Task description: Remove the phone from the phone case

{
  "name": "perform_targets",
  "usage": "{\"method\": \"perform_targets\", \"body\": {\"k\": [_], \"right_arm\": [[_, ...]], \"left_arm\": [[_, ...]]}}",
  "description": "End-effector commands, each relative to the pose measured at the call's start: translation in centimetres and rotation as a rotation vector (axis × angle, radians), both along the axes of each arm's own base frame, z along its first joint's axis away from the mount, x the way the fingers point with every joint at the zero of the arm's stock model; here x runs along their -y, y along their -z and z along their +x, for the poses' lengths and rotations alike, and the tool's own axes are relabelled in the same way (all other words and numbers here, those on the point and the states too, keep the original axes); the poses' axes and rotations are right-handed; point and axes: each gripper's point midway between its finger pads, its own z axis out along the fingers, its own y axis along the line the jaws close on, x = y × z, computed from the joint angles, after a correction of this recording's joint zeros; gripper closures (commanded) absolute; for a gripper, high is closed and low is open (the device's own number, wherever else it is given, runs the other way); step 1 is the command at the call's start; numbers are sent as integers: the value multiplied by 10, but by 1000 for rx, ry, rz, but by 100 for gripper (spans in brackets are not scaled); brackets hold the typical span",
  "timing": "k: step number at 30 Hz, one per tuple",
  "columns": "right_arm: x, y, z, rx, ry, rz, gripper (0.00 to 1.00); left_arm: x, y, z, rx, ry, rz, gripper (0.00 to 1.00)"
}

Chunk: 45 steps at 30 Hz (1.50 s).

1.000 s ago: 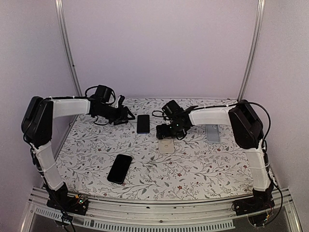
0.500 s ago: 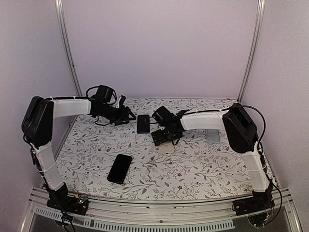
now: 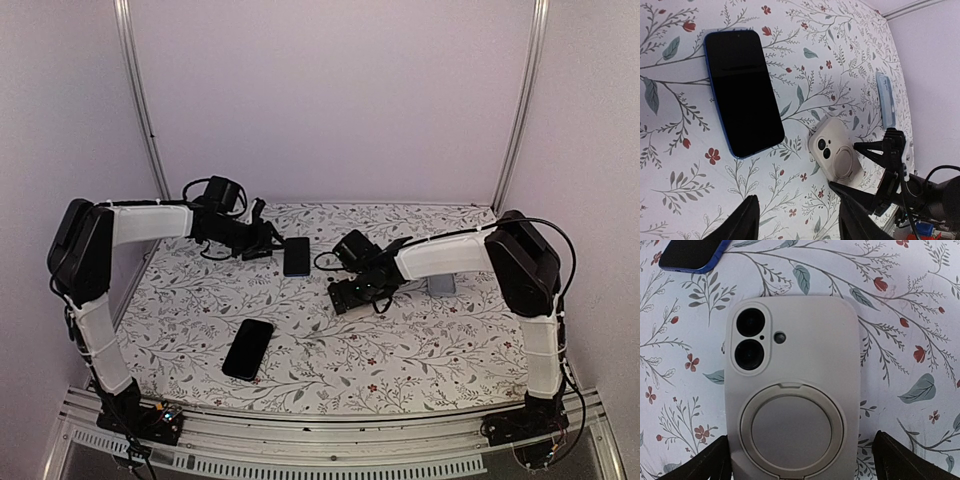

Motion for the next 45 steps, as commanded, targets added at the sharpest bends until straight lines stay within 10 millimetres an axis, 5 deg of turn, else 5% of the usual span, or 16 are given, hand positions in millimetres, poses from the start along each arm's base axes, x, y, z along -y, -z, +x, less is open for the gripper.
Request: {"method": "perform_targets", "body": {"k": [1, 15, 20, 28, 36, 45], "right_arm": [[41, 40, -43, -205, -9, -129, 2], [37, 45, -69, -275, -70, -100, 12], [28, 44, -64, -280, -78, -62, 26], [3, 19, -55, -269, -108, 53, 56], [-27, -15, -51, -234, -143, 228, 66], [-35, -32, -50, -212, -147, 297, 69]], "left_arm": [[14, -4, 3, 21, 10, -10, 44], [29, -2, -7, -3, -2, -73, 44], [36, -1, -14, -27, -10, -126, 44], [44, 10, -29, -87, -33, -234, 42], [61, 35, -45, -171, -31, -279, 40], [82, 59, -54, -247, -38, -291, 39]]}}
